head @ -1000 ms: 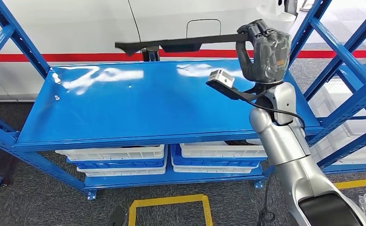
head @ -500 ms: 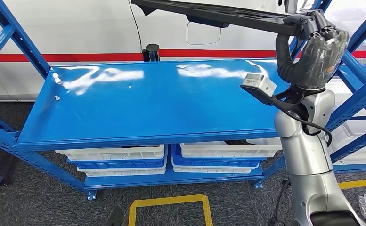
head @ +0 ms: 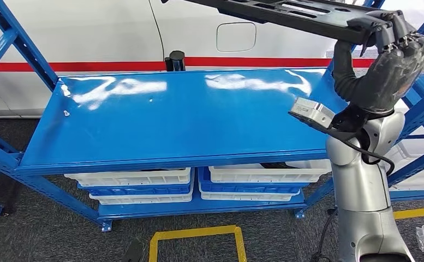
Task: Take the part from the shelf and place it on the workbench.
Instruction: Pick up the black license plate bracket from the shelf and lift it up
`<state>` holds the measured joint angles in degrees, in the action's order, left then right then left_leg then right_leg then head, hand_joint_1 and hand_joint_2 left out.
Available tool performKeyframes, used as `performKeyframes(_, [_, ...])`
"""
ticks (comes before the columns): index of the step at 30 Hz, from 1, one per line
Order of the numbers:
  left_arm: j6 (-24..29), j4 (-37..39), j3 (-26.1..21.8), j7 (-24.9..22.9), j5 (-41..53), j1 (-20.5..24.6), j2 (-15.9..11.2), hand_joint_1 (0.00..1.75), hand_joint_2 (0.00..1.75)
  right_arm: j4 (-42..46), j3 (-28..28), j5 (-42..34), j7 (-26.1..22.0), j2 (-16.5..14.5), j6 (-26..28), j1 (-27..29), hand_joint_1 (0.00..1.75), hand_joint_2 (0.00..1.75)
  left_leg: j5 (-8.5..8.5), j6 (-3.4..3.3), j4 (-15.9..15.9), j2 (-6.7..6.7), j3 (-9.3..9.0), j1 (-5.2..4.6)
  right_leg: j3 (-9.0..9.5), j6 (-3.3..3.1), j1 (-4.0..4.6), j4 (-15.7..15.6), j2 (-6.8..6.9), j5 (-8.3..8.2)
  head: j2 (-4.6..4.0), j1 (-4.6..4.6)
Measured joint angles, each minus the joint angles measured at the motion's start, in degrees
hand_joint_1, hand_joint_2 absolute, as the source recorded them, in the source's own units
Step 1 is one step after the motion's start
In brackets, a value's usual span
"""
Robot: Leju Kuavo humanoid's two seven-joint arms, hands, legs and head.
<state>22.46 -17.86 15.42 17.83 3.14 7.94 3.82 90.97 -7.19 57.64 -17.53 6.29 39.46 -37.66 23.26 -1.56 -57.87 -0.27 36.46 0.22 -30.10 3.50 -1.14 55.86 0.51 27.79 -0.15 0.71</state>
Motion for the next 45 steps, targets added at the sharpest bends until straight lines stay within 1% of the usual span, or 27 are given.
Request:
performKeyframes(2, [-0.24, 0.0, -0.38, 0.39, -0.31, -0.01, -0.06, 0.0, 0.0, 1.22, 0.09, -0.38, -0.1, -0.04, 0.01, 0.48, 1.75, 1.75, 0.0, 0.0, 0.0, 0.01, 0.0, 0.0, 0.0, 0.0, 0.0, 0.0, -0.01, 0.0, 0.0, 0.0])
performKeyframes(6, [-0.09, 0.02, -0.86, 0.85, -0.47, -0.06, -0.25, 0.0, 1.75, 2.7, 0.15, -0.98, -0.19, -0.04, 0.0, 1.25, 1.75, 1.75, 0.0, 0.0, 0.0, 0.0, 0.0, 0.0, 0.01, 0.0, 0.0, 0.0, 0.0, 0.0, 0.0, -0.01])
performKeyframes(22, [0.05, 0.14, -2.41, 0.35, -2.37, -0.09, -0.45, 0.0, 1.75, 3.66, 0.2, -0.9, -1.65, -0.55, -0.01, 1.73, 1.75, 1.75, 0.0, 0.0, 0.0, 0.01, 0.0, 0.0, 0.01, 0.0, 0.0, 0.0, 0.0, 0.0, 0.0, -0.01])
performKeyframes(27, [-1.19, 0.32, -4.72, -0.73, -6.03, -0.22, -0.57, 0.0, 1.75, 4.0, 0.44, -0.27, -2.57, -0.97, 0.0, 1.67, 1.75, 1.75, 0.0, 0.0, 0.0, 0.0, 0.0, 0.0, 0.02, 0.0, 0.0, 0.01, 0.0, 0.0, 0.0, 0.0])
performKeyframes(32, [1.19, 0.68, -7.39, 0.08, -8.35, -0.72, -0.55, 0.0, 1.75, 5.12, 0.7, 1.02, -2.77, -1.3, -0.01, 1.77, 1.75, 1.75, 0.0, 0.0, 0.0, 0.0, 0.0, 0.0, 0.0, 0.0, 0.0, 0.0, 0.0, 0.0, -0.01, -0.01])
performKeyframes(37, [2.16, 0.91, -8.34, 0.99, -7.27, -0.97, -0.49, 0.0, 1.75, 5.72, 0.76, 0.75, -2.93, -1.31, 0.01, 1.87, 1.75, 1.75, 0.0, 0.0, 0.0, 0.01, 0.0, 0.0, -0.01, 0.0, 0.0, 0.0, -0.01, 0.0, 0.0, -0.01])
performKeyframes(45, [1.59, 1.03, -8.32, 1.43, -6.18, -0.96, -0.48, 0.0, 1.75, 5.88, 0.76, 0.53, -2.93, -1.21, 0.0, 1.88, 1.75, 1.75, 0.0, 0.0, 0.0, 0.01, -0.01, 0.0, 0.0, 0.0, 0.0, 0.0, -0.01, 0.0, -0.01, -0.01])
